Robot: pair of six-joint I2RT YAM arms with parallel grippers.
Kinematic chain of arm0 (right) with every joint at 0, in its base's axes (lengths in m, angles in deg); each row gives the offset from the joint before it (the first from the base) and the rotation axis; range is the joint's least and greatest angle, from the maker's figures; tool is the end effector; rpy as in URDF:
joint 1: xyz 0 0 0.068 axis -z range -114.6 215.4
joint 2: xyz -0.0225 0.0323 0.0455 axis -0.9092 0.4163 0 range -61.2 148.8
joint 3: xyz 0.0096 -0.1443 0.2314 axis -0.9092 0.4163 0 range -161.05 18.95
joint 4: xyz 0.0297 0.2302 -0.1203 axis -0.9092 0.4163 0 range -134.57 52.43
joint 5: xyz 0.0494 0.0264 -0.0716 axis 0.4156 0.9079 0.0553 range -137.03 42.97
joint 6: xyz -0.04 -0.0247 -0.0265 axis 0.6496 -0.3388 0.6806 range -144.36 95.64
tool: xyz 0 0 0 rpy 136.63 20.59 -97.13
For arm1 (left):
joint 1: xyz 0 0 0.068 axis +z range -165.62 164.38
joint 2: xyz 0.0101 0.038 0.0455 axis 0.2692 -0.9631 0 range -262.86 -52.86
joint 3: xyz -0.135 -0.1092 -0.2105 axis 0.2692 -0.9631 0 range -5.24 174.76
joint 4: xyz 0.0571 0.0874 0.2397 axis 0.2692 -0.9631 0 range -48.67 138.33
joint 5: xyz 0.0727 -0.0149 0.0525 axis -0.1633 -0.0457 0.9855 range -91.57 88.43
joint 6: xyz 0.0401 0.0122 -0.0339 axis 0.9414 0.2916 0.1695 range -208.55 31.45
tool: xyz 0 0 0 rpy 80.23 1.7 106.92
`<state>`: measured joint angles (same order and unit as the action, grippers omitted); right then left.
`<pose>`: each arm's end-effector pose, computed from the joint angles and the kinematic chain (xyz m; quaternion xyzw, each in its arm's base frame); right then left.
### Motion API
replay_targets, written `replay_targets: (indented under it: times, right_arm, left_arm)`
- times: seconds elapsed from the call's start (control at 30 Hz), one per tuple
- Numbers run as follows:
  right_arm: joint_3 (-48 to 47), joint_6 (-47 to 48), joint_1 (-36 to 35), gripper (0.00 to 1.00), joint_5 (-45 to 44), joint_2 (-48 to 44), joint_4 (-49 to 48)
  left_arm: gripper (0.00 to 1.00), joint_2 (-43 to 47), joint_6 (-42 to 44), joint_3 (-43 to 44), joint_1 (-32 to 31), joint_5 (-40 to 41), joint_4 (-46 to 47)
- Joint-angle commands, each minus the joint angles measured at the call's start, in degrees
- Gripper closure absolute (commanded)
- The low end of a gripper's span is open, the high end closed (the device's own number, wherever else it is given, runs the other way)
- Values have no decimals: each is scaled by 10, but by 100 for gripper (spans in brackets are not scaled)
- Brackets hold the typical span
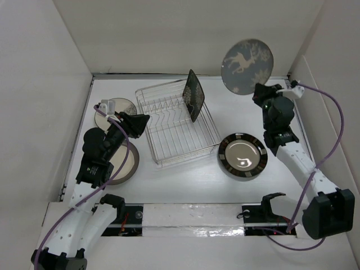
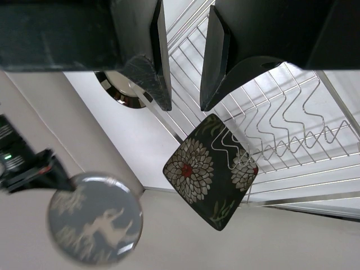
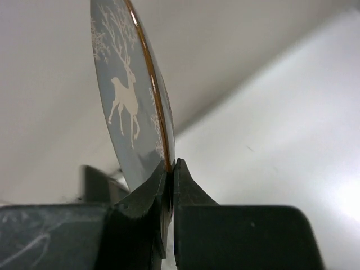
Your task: Load the plates into the dish rack
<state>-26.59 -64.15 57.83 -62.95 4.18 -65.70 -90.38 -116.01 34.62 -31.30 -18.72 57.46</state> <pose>0.2679 0.0257 0.3293 0.2873 0.6377 0.1957 0.6874 0.1499 -0.0531 0.3657 0.0506 0.6345 -0.3692 0.6772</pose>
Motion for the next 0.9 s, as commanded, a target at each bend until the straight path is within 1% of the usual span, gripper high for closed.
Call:
replay_targets:
  times: [0.0, 0.03, 0.07, 0.1, 0.13, 0.17, 0.2, 0.23, 0.3, 0.33, 0.4, 0.43, 0.47, 0.5, 0.57, 0.67, 0.77, 0.83, 0.87]
  right_arm:
    - [-116, 159, -90, 100, -114, -35, -94]
    - [-137, 180, -113, 100, -117, -16, -88]
    - [-159, 223, -156, 100, -119, -4, -69]
    - [-205, 243, -177, 100, -137, 10, -59]
    - [-228, 264, -197, 100, -149, 25, -38]
    - [-249, 303, -238, 100, -164, 55, -33]
    - [-267, 323, -257, 100, -201, 69, -35]
    - [-303, 343, -275, 100, -219, 84, -36]
    - [-356, 384, -311, 100, -245, 139, 5]
    - [-406, 393, -320, 100, -262, 156, 33]
    - [-454, 420, -331, 100, -274, 209, 66]
    - [-475, 428, -345, 100, -298, 226, 78]
    - [-515, 448, -353, 100, -316, 243, 97]
    - [-536, 458, -362, 100, -331, 275, 108]
    - [-573, 476, -380, 100, -365, 300, 120]
    - [-594, 477, -394, 100, -393, 338, 132]
    - [-591, 465, -401, 100, -416, 358, 138]
    - [-577, 463, -408, 100, -444, 365, 130]
    - [-567, 464, -408, 100, -454, 368, 110]
  left_arm:
    - [75, 2, 6, 14, -2, -8, 26]
    - [75, 4, 6, 13, -2, -6, 27]
    - [75, 3, 7, 13, -2, -3, 27]
    - [75, 3, 7, 14, -2, -3, 26]
    - [75, 0, 7, 13, -2, -4, 26]
    - [75, 1, 6, 13, -2, -7, 26]
    - [75, 3, 6, 13, -2, -11, 27]
    - [75, 12, 7, 13, -2, -10, 27]
    - [75, 16, 9, 14, -2, 1, 27]
    - [75, 14, 11, 15, -2, 4, 24]
    - [75, 12, 10, 14, -2, 3, 23]
    - [75, 13, 9, 14, -2, 0, 24]
    - [75, 19, 9, 14, -2, 0, 25]
    - [75, 21, 10, 15, -2, 1, 23]
    - [75, 18, 12, 16, -2, 11, 20]
    - [75, 19, 7, 15, -2, 0, 23]
    - [75, 23, 8, 15, -2, 4, 24]
    - [75, 17, 7, 15, -2, 3, 23]
    - [75, 18, 5, 14, -2, -1, 25]
